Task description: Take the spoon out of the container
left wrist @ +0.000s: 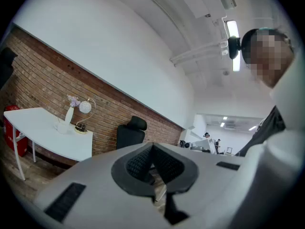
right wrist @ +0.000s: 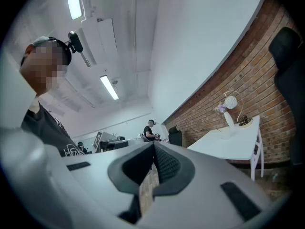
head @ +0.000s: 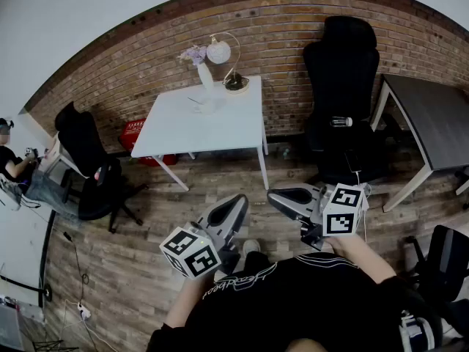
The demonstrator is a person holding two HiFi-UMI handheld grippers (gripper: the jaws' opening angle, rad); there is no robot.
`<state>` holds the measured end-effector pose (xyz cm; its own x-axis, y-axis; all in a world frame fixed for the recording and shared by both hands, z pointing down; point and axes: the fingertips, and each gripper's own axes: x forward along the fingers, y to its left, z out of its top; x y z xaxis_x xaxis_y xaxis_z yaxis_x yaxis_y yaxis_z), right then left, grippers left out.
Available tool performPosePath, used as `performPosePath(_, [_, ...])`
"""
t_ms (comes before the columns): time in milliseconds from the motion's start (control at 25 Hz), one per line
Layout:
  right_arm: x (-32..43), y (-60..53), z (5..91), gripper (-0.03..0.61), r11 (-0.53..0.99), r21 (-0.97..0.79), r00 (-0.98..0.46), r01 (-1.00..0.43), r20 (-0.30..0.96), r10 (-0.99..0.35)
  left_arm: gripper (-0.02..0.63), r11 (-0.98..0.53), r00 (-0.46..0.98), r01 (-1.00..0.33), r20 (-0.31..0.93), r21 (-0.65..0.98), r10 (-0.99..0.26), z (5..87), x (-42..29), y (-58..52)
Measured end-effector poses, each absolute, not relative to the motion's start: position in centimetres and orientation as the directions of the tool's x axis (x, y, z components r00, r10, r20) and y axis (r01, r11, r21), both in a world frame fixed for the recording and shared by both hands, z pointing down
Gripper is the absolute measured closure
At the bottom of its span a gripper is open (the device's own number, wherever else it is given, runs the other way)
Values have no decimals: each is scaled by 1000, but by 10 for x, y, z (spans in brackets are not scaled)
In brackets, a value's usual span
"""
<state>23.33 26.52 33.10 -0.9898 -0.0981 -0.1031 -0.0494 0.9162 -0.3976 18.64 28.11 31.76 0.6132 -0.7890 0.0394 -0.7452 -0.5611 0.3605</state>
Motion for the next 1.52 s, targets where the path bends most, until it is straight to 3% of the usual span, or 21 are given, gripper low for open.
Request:
performPosePath(760, [204,259,334,581,922,-388,-994,-13,-97,-55,609,-498,559,-769,43,401,-828,331,146,279])
performPosePath(1240, [128,185,347,581,917,-398,-997,-7,-70,-38,609,-458,526,-772,40,441,-849,346,64,206])
performPosePath(1520, [64,97,345,581,900,-431,-993,-65,-60,-101,609,-460,547,-754,61,470,-835,344,-9,117])
